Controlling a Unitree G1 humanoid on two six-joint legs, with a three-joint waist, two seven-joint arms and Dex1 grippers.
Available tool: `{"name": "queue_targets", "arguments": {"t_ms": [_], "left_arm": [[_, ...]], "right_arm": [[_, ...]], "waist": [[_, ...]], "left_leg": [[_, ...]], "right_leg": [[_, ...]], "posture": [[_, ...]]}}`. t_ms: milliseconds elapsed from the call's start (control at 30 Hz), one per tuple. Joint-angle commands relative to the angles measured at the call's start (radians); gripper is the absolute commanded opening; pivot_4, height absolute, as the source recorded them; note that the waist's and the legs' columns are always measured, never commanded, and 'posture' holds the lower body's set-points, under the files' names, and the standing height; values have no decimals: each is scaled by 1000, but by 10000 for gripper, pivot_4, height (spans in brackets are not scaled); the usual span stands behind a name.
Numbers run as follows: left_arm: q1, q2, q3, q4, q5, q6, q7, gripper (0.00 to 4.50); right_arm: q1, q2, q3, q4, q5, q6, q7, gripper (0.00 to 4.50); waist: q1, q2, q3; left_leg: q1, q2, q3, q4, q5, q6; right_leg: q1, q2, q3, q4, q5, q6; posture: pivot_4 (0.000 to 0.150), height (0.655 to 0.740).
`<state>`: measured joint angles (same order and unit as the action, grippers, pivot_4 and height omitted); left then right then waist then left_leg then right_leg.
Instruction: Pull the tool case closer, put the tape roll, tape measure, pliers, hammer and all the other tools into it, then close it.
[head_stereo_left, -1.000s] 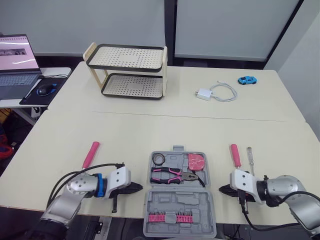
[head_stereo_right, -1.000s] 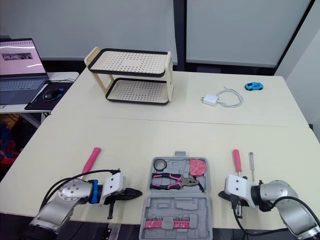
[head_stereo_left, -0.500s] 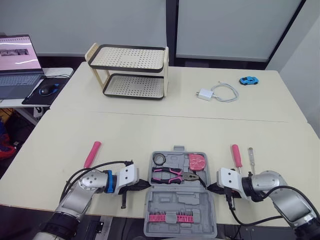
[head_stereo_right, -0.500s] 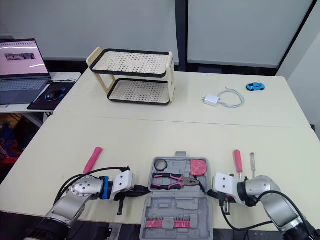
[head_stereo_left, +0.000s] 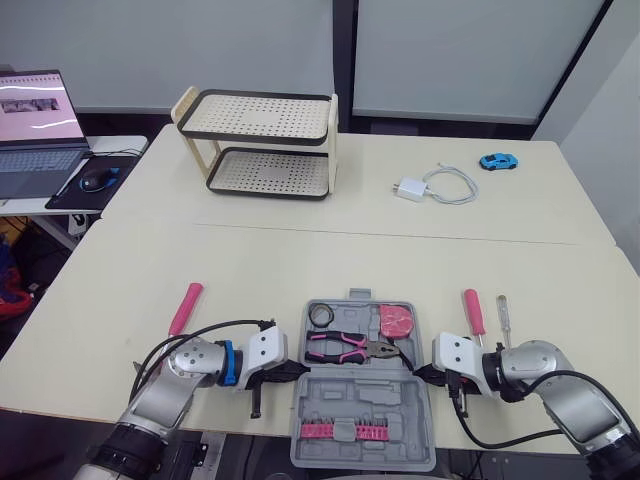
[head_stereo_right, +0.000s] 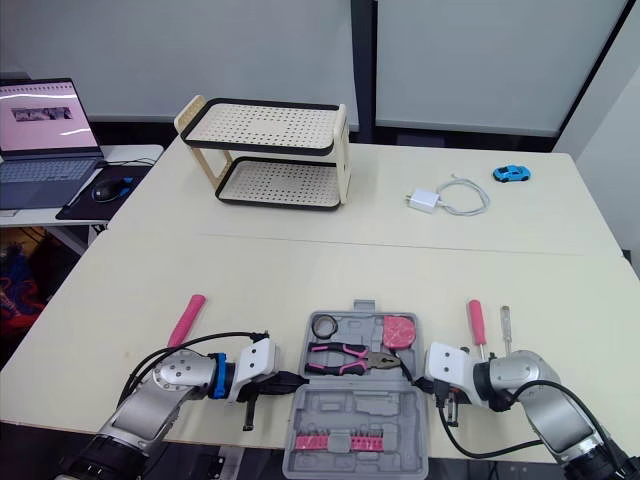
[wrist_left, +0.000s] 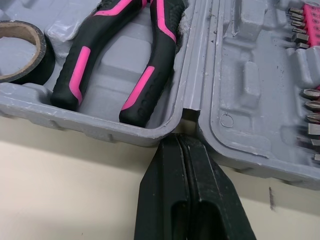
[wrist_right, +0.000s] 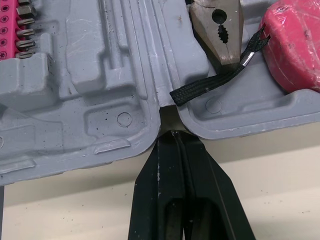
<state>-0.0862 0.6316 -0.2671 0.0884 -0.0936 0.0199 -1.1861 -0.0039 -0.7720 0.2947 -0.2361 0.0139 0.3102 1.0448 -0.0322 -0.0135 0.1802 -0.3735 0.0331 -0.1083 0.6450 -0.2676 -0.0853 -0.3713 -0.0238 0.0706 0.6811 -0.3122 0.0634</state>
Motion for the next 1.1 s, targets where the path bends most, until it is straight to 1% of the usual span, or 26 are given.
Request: {"name": "queue_targets", "arguments": {"t_ms": [33, 167, 367, 667, 1100], "left_arm": [[-25, -30, -34, 18, 36, -37, 32, 0], [-68, -53, -28, 58, 53, -38, 53, 0], [-92, -56, -29, 91, 75, -59, 56, 0], [-151, -75, -18, 174, 119, -101, 121, 0], [-200, -92, -27, 243, 135, -119, 133, 0]], "right_arm": [[-19, 20, 6, -53, 19, 0, -3, 385], [-41, 39, 8, -51, 21, 23, -14, 385], [-66, 55, 19, -42, 16, 44, -24, 385], [-123, 94, 28, -7, 1, 78, -28, 385], [-171, 114, 35, 46, -23, 77, -33, 385]], "waist": [[0, 0, 0], [1, 0, 0], [0, 0, 0], [0, 0, 0], [0, 0, 0]], "left_leg": [[0, 0, 0, 0, 0, 0], [1, 0, 0, 0, 0, 0], [2, 0, 0, 0, 0, 0], [3, 0, 0, 0, 0, 0], [4, 0, 0, 0, 0, 0]], "right_leg": [[0, 0, 0, 0, 0, 0], [1, 0, 0, 0, 0, 0], [2, 0, 0, 0, 0, 1], [2, 0, 0, 0, 0, 1], [3, 0, 0, 1, 0, 1]], "posture": [[1500, 7350], [1500, 7350], [1500, 7350], [1500, 7350], [1500, 7350]]}}
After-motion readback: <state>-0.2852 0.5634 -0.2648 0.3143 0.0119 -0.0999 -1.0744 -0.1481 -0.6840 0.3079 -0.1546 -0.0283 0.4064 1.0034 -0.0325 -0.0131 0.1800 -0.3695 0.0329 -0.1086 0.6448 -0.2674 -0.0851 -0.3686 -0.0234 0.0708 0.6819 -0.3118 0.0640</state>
